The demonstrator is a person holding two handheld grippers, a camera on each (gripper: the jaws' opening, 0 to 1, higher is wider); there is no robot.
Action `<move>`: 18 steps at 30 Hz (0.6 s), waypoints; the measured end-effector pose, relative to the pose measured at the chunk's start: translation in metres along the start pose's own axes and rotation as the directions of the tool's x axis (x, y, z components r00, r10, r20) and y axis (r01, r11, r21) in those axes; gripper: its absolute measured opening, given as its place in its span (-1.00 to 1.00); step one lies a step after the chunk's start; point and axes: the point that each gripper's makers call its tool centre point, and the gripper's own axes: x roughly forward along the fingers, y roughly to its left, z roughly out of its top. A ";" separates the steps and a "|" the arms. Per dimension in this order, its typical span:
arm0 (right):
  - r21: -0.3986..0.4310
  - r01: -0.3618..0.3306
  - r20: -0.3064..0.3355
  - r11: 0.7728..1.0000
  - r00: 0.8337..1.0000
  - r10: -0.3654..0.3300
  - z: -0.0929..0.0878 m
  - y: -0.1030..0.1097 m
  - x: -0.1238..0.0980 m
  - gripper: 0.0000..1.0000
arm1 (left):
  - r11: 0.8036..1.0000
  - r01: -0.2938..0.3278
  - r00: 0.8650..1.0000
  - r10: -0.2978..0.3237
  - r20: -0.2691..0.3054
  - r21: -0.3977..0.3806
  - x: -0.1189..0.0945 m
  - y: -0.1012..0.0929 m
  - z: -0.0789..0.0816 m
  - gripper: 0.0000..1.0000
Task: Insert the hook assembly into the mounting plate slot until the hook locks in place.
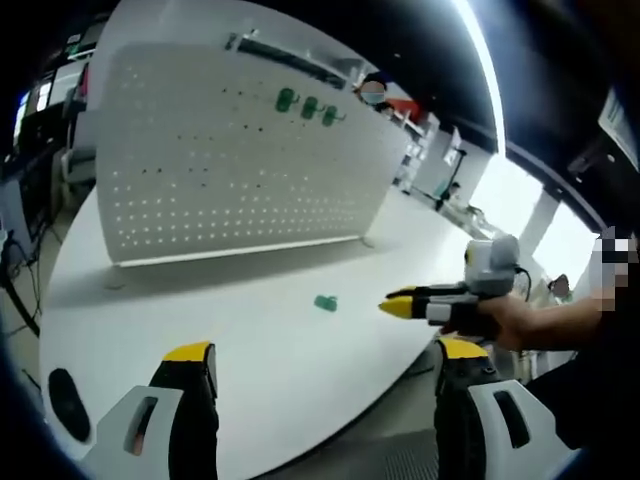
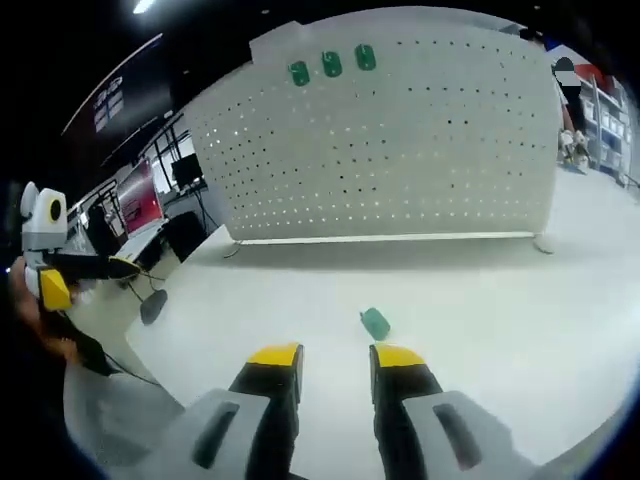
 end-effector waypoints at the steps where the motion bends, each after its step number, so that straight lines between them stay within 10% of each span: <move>1: 0.018 0.000 -0.006 1.000 1.000 0.000 -0.001 -0.001 0.003 -0.52 | 1.000 0.001 1.000 -0.001 -0.001 -0.003 0.001 0.001 0.000 0.82; 10: 0.197 0.039 -0.042 0.980 0.999 -0.032 -0.010 -0.013 0.042 -0.56 | 1.000 0.007 1.000 -0.008 -0.019 -0.010 0.010 0.010 0.002 0.80; 18: 0.402 0.074 -0.064 0.913 0.997 -0.053 -0.015 -0.014 0.072 -0.59 | 1.000 0.014 0.999 -0.015 -0.039 -0.015 0.017 0.016 0.001 0.79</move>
